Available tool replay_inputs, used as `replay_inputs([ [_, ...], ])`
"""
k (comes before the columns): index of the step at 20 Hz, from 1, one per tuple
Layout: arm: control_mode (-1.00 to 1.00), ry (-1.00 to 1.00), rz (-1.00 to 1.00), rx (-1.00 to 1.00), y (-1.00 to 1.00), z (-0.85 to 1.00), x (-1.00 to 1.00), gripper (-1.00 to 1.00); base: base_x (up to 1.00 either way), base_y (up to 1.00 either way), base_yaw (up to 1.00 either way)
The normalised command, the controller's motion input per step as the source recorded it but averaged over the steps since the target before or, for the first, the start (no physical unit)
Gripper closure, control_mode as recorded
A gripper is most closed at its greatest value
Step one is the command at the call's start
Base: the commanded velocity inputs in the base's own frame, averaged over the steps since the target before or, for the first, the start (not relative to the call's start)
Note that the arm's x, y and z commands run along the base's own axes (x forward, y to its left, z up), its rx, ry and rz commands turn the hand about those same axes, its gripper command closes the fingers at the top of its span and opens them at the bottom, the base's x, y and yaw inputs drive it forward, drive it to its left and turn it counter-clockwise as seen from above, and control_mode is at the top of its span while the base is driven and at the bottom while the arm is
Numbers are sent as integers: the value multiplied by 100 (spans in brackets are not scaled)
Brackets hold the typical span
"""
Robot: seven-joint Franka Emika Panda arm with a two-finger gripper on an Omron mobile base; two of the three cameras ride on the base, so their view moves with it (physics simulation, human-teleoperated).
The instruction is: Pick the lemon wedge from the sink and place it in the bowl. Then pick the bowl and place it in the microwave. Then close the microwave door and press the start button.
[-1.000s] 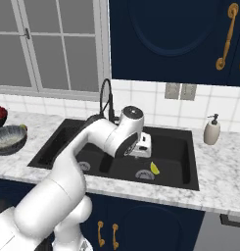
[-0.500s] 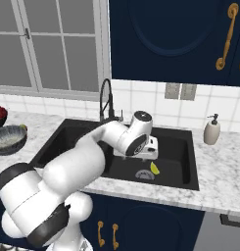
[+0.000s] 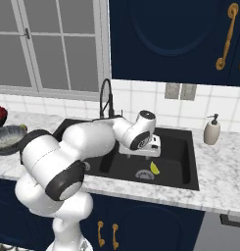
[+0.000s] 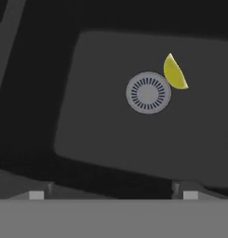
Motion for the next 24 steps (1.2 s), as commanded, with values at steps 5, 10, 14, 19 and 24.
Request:
replay_inputs([
  [5, -100, 0, 0, 0, -3, -29, 38, -100, 0, 0, 0],
  [10, -100, 0, 1, 0, -14, -24, 21, -100, 0, 0, 0],
  [14, -100, 0, 0, 0, -5, -18, 28, -100, 0, 0, 0],
  [19, -100, 2, 0, -1, 0, -23, 38, -100, 0, 0, 0],
  [24, -100, 0, 0, -4, 0, -30, 13, -100, 0, 0, 0],
])
